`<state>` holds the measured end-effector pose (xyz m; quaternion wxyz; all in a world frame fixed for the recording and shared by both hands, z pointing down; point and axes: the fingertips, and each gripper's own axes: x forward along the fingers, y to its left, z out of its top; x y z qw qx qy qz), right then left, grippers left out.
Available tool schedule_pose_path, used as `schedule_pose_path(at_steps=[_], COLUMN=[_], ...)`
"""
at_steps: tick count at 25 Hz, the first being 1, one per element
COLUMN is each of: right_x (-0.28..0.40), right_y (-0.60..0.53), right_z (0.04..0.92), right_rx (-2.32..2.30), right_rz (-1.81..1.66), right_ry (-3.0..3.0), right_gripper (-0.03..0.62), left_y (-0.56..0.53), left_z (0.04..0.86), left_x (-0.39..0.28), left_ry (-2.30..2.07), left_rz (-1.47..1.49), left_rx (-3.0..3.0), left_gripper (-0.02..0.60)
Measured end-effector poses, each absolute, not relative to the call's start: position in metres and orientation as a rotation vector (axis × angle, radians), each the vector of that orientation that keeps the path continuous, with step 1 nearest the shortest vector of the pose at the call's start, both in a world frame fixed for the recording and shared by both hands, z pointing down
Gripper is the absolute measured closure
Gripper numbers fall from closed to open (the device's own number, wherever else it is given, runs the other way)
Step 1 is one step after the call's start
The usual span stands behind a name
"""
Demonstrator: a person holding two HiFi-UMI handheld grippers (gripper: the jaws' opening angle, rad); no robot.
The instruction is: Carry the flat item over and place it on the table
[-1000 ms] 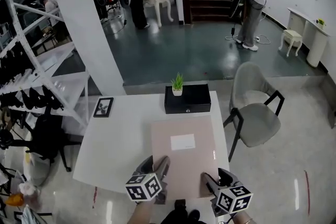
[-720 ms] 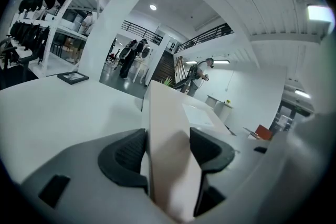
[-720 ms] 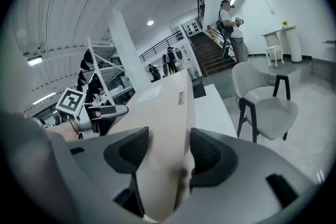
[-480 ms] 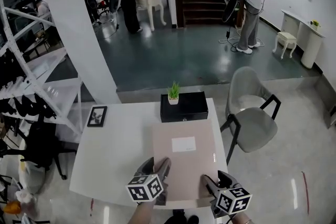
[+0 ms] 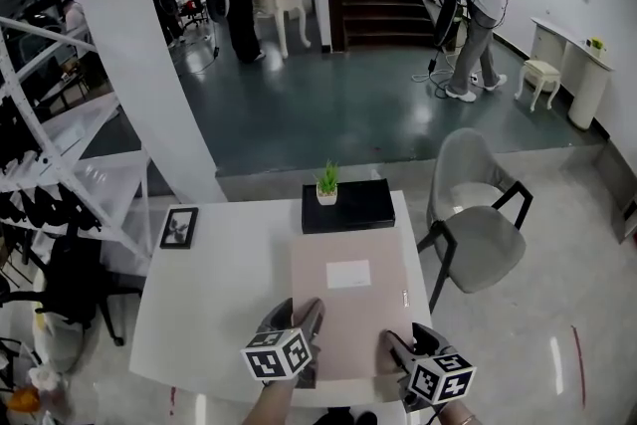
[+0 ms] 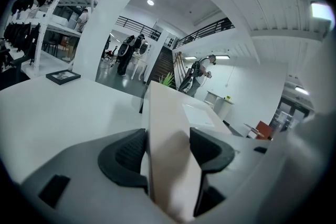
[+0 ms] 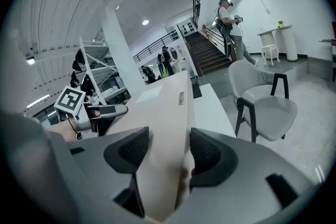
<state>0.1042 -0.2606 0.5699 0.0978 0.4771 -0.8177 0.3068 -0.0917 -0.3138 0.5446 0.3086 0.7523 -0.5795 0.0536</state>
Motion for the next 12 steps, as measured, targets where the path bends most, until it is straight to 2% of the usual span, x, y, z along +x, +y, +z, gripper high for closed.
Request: schedule_pose_path(at_steps=[12], right_x=[0.103], right_y=[-0.272], right_z=[0.585], right_rx=[1.402], right_rz=[0.950], right_ry=[-2.377], right_gripper=[0.349], left_y=[-0.326], left_z=[0.570], left_x=[-0.093], left_ry=[-1.502], left_rz=[0.191], left_rx=[1.913], left_gripper=[0.318])
